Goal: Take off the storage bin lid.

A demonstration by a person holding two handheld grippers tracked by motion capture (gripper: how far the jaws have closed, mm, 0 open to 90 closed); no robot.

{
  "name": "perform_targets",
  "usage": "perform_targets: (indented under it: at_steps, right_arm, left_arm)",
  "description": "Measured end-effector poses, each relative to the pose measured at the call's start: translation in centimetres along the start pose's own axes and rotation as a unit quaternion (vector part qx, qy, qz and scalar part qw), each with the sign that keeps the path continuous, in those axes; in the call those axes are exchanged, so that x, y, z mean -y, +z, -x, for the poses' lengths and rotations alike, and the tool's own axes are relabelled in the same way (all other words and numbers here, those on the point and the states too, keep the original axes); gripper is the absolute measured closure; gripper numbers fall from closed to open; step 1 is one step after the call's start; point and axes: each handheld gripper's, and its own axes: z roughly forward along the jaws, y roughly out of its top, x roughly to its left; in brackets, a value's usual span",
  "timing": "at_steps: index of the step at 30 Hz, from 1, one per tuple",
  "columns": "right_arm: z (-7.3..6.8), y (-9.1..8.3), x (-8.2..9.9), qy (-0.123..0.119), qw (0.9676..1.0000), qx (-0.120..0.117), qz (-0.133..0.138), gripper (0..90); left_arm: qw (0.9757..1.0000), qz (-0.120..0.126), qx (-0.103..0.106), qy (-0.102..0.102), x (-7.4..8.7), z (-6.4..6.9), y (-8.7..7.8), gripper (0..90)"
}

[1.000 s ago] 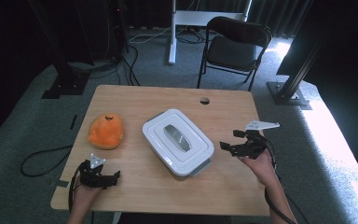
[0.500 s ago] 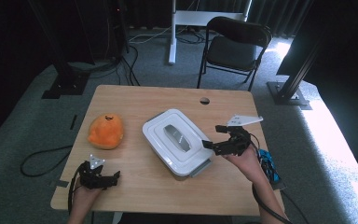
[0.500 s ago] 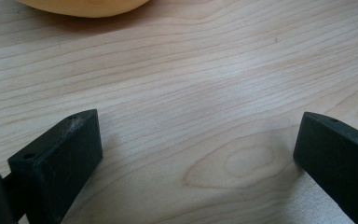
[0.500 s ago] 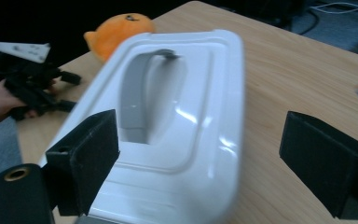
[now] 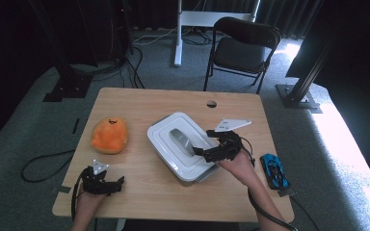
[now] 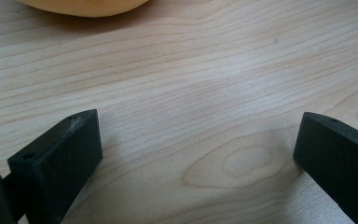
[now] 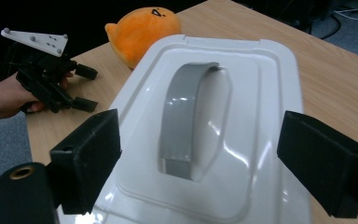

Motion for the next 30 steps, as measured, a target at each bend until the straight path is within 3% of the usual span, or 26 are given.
perform_targets:
  at_steps: [5,19,22,30]
  right_arm:
    - [-0.6,1.1,-0.1,-0.009,0.9999,-0.001,-0.012,14.1]
    - [-1.4,3.8,0.3,-0.019,0.9984,0.027,-0.047,24.0]
    - [-1.5,4.1,0.3,-0.018,0.9977,0.041,-0.051,28.6]
    - [-1.6,4.5,0.8,-0.020,0.9976,0.037,-0.055,46.1]
  left_arm:
    - [1.0000,0.000,0.000,0.000,0.0,0.0,0.0,1.4]
    - [1.0000,0.000,0.000,0.001,0.0,0.0,0.0,1.3]
    - [1.0000,0.000,0.000,0.001,0.0,0.0,0.0,1.4]
    - [1.0000,0.000,0.000,0.001,0.0,0.0,0.0,1.4]
